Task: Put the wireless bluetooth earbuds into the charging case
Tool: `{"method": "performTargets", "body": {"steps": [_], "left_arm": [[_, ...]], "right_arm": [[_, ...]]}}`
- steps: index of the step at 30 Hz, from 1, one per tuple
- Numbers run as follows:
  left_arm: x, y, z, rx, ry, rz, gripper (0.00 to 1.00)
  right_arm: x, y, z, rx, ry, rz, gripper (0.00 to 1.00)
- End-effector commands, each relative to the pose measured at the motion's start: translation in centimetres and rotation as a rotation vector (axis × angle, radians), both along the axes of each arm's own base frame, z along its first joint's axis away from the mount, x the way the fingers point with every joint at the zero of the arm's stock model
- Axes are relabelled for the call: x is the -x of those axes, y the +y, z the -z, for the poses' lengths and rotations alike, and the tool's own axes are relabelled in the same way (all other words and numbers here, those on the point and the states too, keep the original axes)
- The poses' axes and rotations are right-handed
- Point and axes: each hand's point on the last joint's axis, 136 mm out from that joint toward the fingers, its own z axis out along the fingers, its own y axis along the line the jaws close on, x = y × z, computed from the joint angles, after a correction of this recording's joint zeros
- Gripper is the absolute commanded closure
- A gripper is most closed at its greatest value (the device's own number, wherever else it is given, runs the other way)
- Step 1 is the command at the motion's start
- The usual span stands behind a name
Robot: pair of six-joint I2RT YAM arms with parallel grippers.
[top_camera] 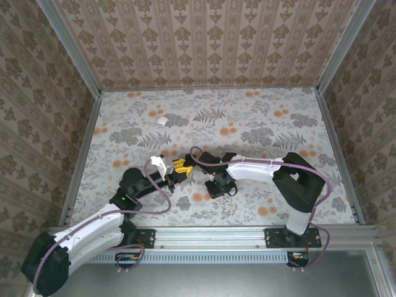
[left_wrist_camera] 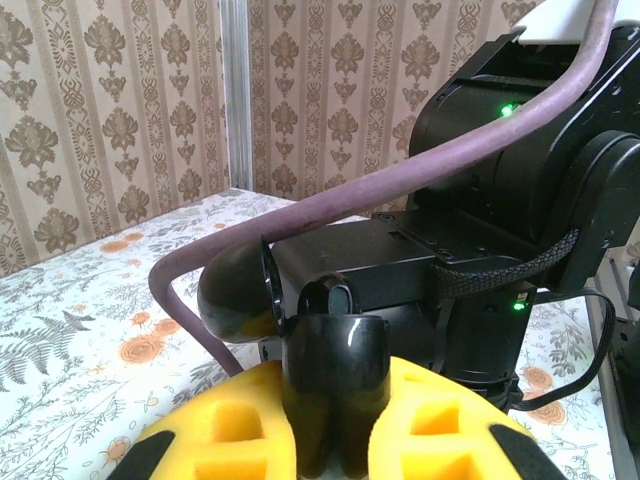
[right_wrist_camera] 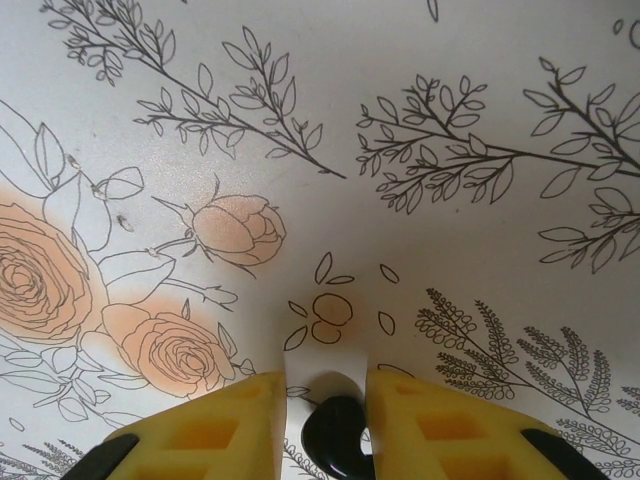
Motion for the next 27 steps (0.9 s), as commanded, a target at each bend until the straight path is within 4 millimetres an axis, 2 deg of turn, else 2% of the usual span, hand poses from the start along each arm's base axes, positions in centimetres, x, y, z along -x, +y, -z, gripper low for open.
{"method": "performTargets", "body": {"steps": [1, 13, 21, 27], "left_arm": [[0.2, 0.0, -1.2, 0.018, -0.057, -0.001, 1.00], [0.1, -0.4, -1.3, 0.013, -0.055, 0.011, 1.00], [0.1, -0.3, -1.1, 0.012, -0.051, 0.011, 1.00], [0.1, -0.3, -1.2, 0.014, -0.051, 0.011, 1.00]], "right_arm": [[1.1, -1.7, 1.0, 0.088, 0.034, -0.033, 0.71], [1.6, -3.0, 0.5, 0.149, 0.035, -0.075, 0.67], [1.2, -3.5, 0.5, 0.188, 0.019, -0.068, 0.74], [0.5, -2.8, 0.5, 0.188, 0.014, -0.045, 0.76]]}}
